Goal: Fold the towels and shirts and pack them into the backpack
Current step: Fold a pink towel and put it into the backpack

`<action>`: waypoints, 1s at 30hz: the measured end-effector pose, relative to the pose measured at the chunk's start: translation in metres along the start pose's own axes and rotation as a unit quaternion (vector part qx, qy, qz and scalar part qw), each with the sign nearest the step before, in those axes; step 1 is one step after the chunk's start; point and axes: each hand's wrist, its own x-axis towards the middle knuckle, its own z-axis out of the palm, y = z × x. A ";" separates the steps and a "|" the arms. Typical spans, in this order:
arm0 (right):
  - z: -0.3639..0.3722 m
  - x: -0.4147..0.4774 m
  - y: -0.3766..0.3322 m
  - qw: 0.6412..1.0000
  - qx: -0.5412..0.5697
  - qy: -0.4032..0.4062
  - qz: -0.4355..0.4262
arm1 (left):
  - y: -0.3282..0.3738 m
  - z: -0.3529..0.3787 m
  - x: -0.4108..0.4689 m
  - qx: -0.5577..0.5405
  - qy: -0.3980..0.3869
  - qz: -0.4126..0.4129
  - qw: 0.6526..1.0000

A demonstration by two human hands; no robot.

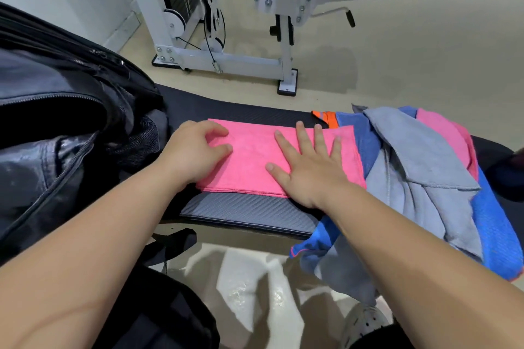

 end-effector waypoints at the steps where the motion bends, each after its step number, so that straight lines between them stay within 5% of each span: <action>1: 0.000 -0.001 0.002 1.000 -0.001 -0.007 -0.004 | -0.001 0.000 0.001 -0.016 0.007 -0.006 1.000; 14: -0.001 -0.006 0.003 1.000 -0.001 -0.009 -0.005 | 0.001 0.005 -0.006 0.121 -0.020 0.036 0.992; 21: 0.000 -0.011 0.007 1.000 0.004 -0.003 -0.009 | 0.003 0.000 -0.012 -0.104 0.026 -0.014 0.994; 30: -0.012 -0.002 -0.012 0.997 0.053 0.045 0.036 | 0.015 -0.007 -0.014 -0.372 -0.001 -0.147 0.916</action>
